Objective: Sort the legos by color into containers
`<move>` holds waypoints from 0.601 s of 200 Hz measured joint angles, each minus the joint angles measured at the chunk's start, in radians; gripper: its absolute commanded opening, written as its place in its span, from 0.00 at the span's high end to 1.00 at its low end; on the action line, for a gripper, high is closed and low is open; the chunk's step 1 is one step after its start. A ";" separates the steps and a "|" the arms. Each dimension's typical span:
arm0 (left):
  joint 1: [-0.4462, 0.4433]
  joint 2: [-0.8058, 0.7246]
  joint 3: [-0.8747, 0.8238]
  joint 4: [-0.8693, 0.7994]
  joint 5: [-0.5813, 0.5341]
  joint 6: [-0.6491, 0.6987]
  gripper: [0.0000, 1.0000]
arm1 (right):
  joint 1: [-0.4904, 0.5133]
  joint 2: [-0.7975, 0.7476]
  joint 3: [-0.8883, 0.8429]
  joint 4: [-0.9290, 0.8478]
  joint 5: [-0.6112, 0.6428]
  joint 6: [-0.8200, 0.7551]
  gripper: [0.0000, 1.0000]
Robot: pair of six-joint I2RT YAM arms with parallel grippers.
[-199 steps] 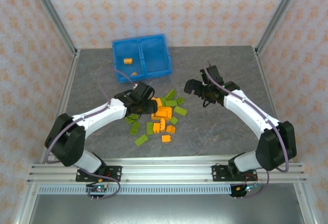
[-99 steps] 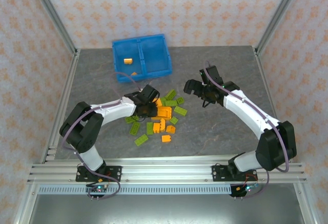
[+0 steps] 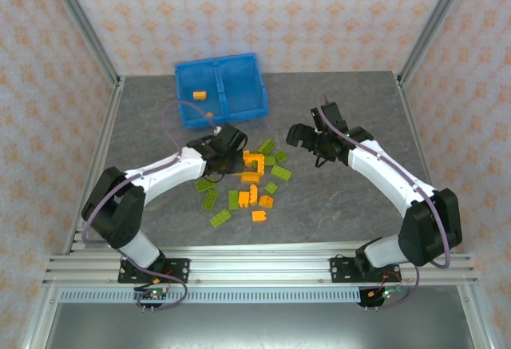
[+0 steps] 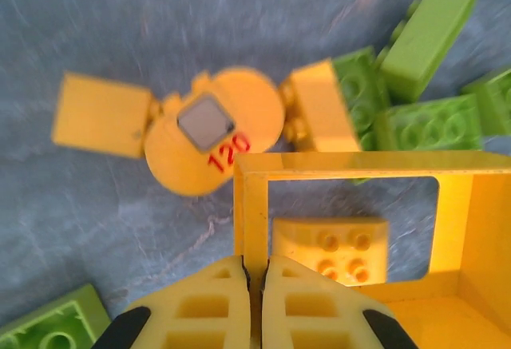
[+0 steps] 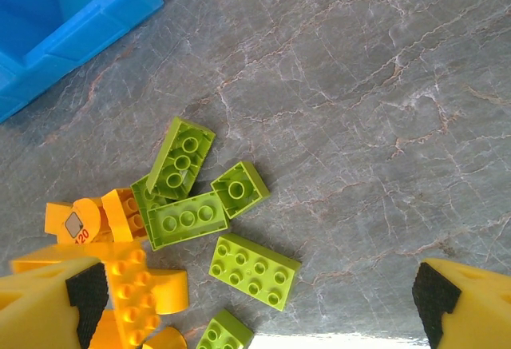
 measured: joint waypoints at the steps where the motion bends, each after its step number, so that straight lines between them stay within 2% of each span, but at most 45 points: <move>1: 0.000 -0.002 0.004 -0.002 -0.003 0.002 0.94 | 0.000 0.000 0.000 0.000 0.000 0.000 0.01; 50: 0.032 -0.010 0.234 -0.077 -0.085 0.097 0.95 | 0.000 -0.001 0.000 0.000 0.000 0.000 0.01; 85: 0.176 0.092 0.498 -0.079 -0.149 0.179 0.96 | 0.000 -0.018 0.000 -0.001 0.000 0.000 0.01; 120: 0.330 0.306 0.752 -0.091 -0.230 0.206 0.95 | 0.000 -0.077 0.000 -0.002 0.001 0.000 0.01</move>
